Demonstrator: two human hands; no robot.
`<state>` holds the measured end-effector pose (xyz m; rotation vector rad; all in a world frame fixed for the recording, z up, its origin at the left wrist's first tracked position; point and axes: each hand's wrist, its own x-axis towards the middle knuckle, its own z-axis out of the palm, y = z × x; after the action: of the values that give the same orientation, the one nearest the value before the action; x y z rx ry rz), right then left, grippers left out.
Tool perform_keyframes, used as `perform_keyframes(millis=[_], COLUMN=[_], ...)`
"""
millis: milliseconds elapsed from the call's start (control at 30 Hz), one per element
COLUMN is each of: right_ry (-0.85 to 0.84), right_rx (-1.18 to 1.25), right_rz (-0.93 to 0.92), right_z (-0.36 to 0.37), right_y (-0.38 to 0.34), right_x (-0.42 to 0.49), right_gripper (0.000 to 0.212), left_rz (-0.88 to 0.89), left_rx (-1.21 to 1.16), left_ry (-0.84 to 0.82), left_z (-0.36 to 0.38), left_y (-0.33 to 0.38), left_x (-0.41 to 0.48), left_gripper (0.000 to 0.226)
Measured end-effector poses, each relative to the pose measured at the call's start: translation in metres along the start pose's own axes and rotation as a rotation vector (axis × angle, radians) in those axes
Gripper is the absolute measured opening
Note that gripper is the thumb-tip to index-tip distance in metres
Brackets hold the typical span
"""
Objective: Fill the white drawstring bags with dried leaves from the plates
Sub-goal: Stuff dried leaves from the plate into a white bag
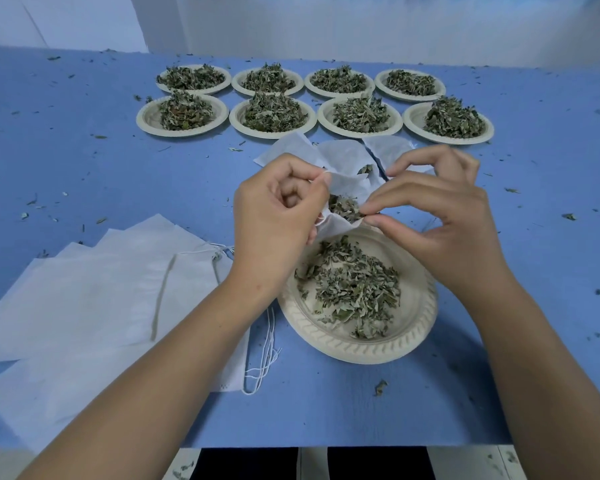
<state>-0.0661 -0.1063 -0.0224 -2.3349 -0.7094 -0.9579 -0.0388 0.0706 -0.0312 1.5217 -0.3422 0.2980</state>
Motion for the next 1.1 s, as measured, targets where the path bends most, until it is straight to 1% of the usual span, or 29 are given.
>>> perform_keyframes(millis=[100, 233, 300, 367, 433, 467, 567, 600, 667, 733, 767, 800, 833, 933, 967, 1000, 1033, 1067, 1100], right_ry=[0.014, 0.144, 0.149, 0.032, -0.085, -0.082, 0.073, 0.060, -0.096, -0.268, -0.305, -0.297, -0.246, 0.092, 0.145, 0.105, -0.031, -0.231, -0.449], right_rx=[0.061, 0.101, 0.073, 0.026, 0.030, 0.054, 0.102, 0.078, 0.041, 0.069, 0.087, 0.110, 0.147, 0.320, 0.379, 0.460, 0.547, 0.586, 0.574], right_rz=[0.038, 0.115, 0.148, 0.118, 0.061, 0.051, 0.039, 0.026, -0.010, -0.026, -0.029, -0.015, 0.025, 0.172, 0.217, 0.273, 0.341, 0.411, 0.464], right_z=[-0.001, 0.005, 0.013, 0.020, 0.021, 0.019, 0.006, 0.005, 0.011, 0.020, 0.023, 0.023, 0.021, 0.008, 0.003, -0.001, -0.004, -0.005, -0.001], right_y=[-0.001, -0.008, -0.012, -0.012, -0.011, -0.010, -0.003, -0.003, -0.008, -0.012, -0.012, -0.012, -0.010, -0.003, 0.000, 0.002, 0.001, -0.001, -0.002], right_x=[0.000, -0.001, -0.002, -0.003, -0.004, -0.004, -0.007, -0.007, -0.006, -0.005, -0.005, -0.004, -0.004, -0.003, -0.004, -0.005, -0.005, -0.005, -0.006], right_gripper=[0.002, 0.006, 0.003, 0.012, 0.023, 0.027, 0.042, 0.044, 0.042, 0.026, 0.018, 0.017, 0.021, 0.040, 0.045, 0.049, 0.054, 0.057, 0.059], left_rz=[0.005, 0.008, 0.017, 0.023, 0.027, 0.022, -0.026, -0.044, -0.058, -0.046, -0.042, -0.042, -0.045, -0.057, -0.059, -0.056, -0.050, -0.042, -0.038], left_rx=[0.026, 0.045, 0.038, 0.026, 0.014, 0.006, -0.031, -0.059, -0.122, -0.129, -0.115, -0.102, -0.092, -0.081, -0.080, -0.077, -0.070, -0.062, -0.055], left_ry=[-0.019, -0.081, -0.120, -0.146, -0.143, -0.129, -0.051, -0.042, -0.082, -0.148, -0.165, -0.165, -0.148, -0.038, 0.006, 0.041, 0.064, 0.077, 0.082], left_z=[0.001, 0.002, 0.003, 0.003, 0.003, 0.002, 0.000, -0.001, -0.002, 0.000, 0.001, 0.002, 0.002, -0.001, -0.003, -0.004, -0.005, -0.006, -0.006], left_y=[-0.002, -0.004, -0.003, -0.001, 0.000, 0.000, 0.000, 0.000, 0.000, 0.001, 0.001, 0.001, 0.001, 0.001, 0.001, 0.001, 0.001, 0.001, 0.001], left_x=[0.000, -0.002, -0.004, -0.004, -0.004, -0.004, -0.001, 0.000, 0.000, -0.001, -0.002, -0.002, -0.002, 0.001, 0.003, 0.004, 0.005, 0.005, 0.005], left_gripper=[0.015, 0.016, 0.015, 0.014, 0.014, 0.014, 0.016, 0.016, 0.017, 0.017, 0.017, 0.018, 0.018, 0.015, 0.016, 0.016, 0.017, 0.017, 0.017])
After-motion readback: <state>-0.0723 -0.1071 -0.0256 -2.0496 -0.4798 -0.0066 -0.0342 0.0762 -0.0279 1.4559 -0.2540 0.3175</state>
